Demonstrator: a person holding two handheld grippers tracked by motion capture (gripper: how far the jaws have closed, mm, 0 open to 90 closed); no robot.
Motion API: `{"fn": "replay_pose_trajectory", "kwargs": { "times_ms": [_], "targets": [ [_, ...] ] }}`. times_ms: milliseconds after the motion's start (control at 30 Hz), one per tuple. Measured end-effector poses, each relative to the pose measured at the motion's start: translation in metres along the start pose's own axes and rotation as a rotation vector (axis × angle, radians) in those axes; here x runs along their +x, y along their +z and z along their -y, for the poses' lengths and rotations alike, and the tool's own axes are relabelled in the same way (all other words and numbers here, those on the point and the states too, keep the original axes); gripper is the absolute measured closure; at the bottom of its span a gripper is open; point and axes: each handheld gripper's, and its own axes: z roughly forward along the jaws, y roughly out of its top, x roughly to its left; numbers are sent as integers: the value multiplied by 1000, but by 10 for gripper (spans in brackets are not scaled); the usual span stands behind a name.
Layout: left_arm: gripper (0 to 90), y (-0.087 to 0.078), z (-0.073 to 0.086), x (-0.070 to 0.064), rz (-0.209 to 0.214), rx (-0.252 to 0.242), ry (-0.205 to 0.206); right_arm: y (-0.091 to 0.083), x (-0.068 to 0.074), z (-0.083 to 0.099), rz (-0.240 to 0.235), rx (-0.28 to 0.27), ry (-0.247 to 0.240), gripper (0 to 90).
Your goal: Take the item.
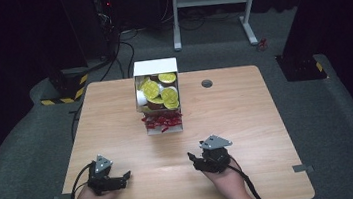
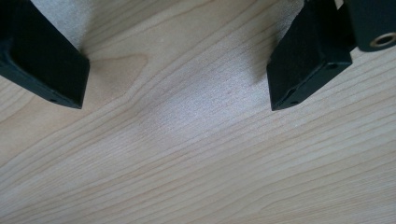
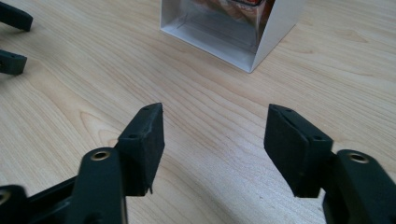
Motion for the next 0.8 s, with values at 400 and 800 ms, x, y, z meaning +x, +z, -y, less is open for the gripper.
{"fn": "replay_pose_trajectory", "kwargs": {
  "times_ms": [400, 800],
  "targets": [
    [61, 0, 0, 0, 1, 0, -2, 6, -10, -12, -11, 7, 24, 378],
    [61, 0, 0, 0, 1, 0, -2, 8, -10, -25, -5, 3, 39, 376]
  ]
}}
